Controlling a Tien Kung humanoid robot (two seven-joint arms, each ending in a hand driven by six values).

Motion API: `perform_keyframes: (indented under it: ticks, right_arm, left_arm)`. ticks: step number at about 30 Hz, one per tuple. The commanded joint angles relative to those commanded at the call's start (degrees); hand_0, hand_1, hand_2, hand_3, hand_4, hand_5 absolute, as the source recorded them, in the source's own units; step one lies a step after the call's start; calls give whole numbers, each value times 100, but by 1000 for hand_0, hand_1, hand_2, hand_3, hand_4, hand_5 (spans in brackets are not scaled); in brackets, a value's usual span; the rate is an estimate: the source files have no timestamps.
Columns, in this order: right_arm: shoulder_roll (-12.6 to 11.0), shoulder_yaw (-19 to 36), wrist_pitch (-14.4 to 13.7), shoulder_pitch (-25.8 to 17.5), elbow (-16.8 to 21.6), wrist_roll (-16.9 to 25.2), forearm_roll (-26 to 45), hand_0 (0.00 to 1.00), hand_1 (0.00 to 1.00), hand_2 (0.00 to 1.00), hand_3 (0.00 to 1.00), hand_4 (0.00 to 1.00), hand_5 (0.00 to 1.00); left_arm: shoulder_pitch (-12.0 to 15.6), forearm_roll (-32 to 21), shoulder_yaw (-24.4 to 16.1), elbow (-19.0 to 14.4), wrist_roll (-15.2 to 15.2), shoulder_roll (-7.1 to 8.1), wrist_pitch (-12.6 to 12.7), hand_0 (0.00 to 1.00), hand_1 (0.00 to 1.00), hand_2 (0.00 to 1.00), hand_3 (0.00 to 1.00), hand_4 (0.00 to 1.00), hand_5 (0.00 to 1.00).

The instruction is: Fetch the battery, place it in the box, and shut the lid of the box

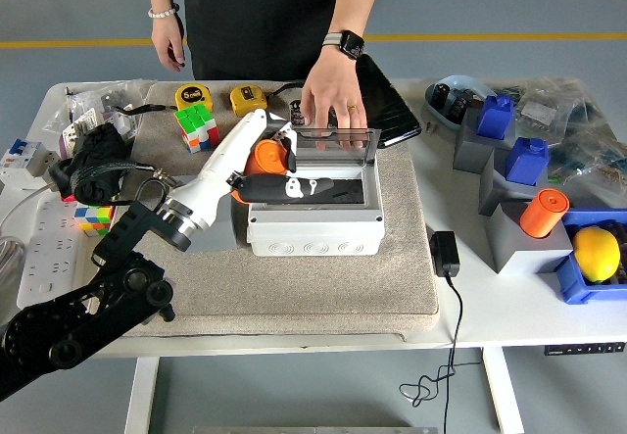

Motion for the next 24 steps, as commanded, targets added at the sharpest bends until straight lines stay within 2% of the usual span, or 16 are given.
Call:
perform_keyframes:
  ticks: [4,8,12,16,17,18,24]
  right_arm:
    - [-2,-14,-1,-4,5,1,8,726,687,687,655,998,584]
    - [-6,-28,-3,-3,13,1,10,725,685,685,654,998,583]
    - [-11,-47,-4,0,26,0,8,725,685,685,654,998,582]
    - [-14,-47,-5,10,45,-2,-9,725,685,685,654,998,582]
    - [-14,-46,-6,11,52,-2,-11,725,685,685,654,998,582]
    - [-15,-46,-6,12,60,-3,-18,725,685,685,654,998,582]
    - [-24,-71,-6,23,85,-5,-36,725,686,685,654,998,582]
  left_arm:
    - [-380,955,398,175,772,-221,-210,2,2,42,131,998,265]
    - [-748,1669,748,383,1207,-467,-268,2,2,52,152,998,282]
    - [-1067,1902,1031,675,1137,-728,-138,2,2,57,159,998,300]
    - [-1321,2052,1284,1033,928,-963,149,2,2,57,159,998,300]
    - [-1393,2091,1376,1162,886,-1038,216,2,2,69,162,998,351]
    - [-1453,2131,1455,1303,861,-1106,252,2,2,69,162,998,351]
    - [-1714,1918,1639,1982,622,-1415,351,2,2,71,165,998,374]
